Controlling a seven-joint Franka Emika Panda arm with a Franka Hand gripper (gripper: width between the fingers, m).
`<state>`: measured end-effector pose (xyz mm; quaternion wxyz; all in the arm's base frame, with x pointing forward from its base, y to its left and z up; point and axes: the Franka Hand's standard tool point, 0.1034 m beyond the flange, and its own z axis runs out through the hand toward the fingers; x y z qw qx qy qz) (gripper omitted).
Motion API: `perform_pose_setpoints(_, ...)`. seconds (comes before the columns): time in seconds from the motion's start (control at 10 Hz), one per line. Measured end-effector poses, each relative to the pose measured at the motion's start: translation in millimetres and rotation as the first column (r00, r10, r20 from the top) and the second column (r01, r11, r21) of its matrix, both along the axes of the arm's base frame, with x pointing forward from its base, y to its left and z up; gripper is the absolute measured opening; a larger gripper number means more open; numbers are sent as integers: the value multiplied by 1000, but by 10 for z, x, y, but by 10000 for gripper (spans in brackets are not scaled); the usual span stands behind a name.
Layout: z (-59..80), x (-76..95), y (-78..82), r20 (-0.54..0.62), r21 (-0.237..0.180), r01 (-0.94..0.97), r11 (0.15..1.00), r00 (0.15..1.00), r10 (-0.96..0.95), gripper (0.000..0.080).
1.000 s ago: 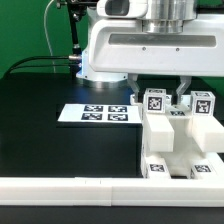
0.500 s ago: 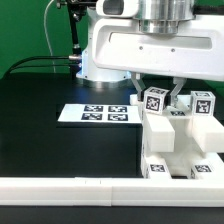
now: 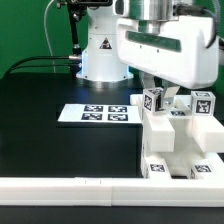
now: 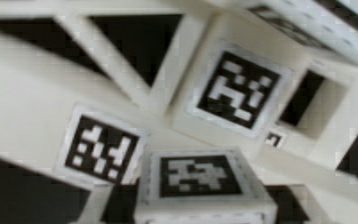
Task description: Assemble chair
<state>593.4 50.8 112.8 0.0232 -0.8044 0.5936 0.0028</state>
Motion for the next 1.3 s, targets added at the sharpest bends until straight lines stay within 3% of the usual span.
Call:
perform_pose_setpoints(0.2,-10,5,-9,4,8,101,995,995,-101,278)
perform_pose_setpoints(0.3,-11,4,-9,5,7,76,997,997,-76,335)
perform_pose_setpoints(0.4,-11,5,-14,8,6,23,1000,1000,-23,468)
perform_pose_setpoints(0.5,-6,13,-36,13,3,-68,998,998,68,468)
perform_pose_setpoints(0.6,11,36,-70,22,-3,-204,979,979,204,606)
perform_pose_setpoints(0.8,0,30,-62,30,-20,-518,855,854,519,636)
perform_pose_setpoints(1.1,-1,29,-66,33,-29,-647,762,761,647,649)
perform_pose_setpoints(1.2,20,10,-6,31,-41,-807,590,589,808,649)
perform_pose_setpoints(1.3,35,18,-9,36,-43,-820,571,570,821,649)
